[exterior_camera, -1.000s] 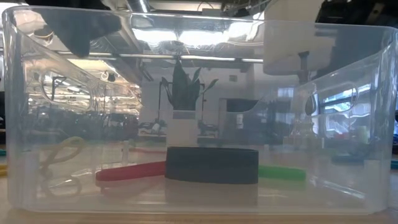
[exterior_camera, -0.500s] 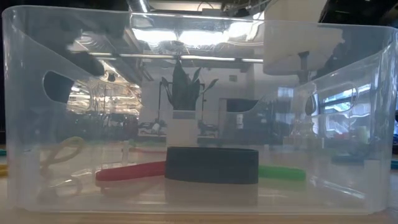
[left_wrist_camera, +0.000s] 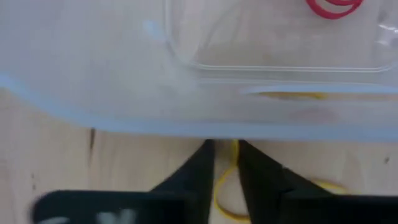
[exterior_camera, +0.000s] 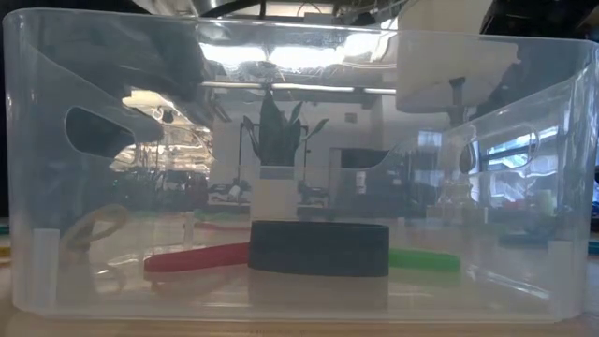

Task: Pick and place rubber bands into bin
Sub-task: Put the yellow rubber band into the transparent bin

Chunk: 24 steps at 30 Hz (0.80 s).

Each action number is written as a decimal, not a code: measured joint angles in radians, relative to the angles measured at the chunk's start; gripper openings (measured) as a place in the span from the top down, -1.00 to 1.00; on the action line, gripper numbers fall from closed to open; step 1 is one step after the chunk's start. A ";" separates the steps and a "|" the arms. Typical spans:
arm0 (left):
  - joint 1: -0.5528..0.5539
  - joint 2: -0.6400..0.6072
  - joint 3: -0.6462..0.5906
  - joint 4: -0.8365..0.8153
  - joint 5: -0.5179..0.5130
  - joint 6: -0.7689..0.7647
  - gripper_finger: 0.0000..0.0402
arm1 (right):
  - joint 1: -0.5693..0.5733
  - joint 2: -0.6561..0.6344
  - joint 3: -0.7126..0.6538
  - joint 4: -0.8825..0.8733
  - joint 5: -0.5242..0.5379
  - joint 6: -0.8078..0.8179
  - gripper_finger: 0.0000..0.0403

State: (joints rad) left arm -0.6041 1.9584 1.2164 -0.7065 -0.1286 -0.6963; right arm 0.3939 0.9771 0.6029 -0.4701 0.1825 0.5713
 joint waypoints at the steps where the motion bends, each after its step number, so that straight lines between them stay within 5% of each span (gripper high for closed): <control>1: 0.001 -0.002 -0.001 -0.004 0.000 -0.002 0.89 | 0.000 0.000 0.000 0.002 0.000 0.000 0.92; 14: -0.014 -0.236 0.009 -0.266 0.077 -0.220 0.99 | 0.000 0.000 0.000 0.046 0.001 0.003 0.92; 24: -0.018 -0.240 0.411 -0.572 -0.082 -0.183 0.99 | 0.000 0.001 0.000 0.064 0.003 0.003 0.92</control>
State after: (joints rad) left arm -0.6225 1.7180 1.6275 -1.2781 -0.2107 -0.8789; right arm 0.3943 0.9779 0.6029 -0.4065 0.1851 0.5747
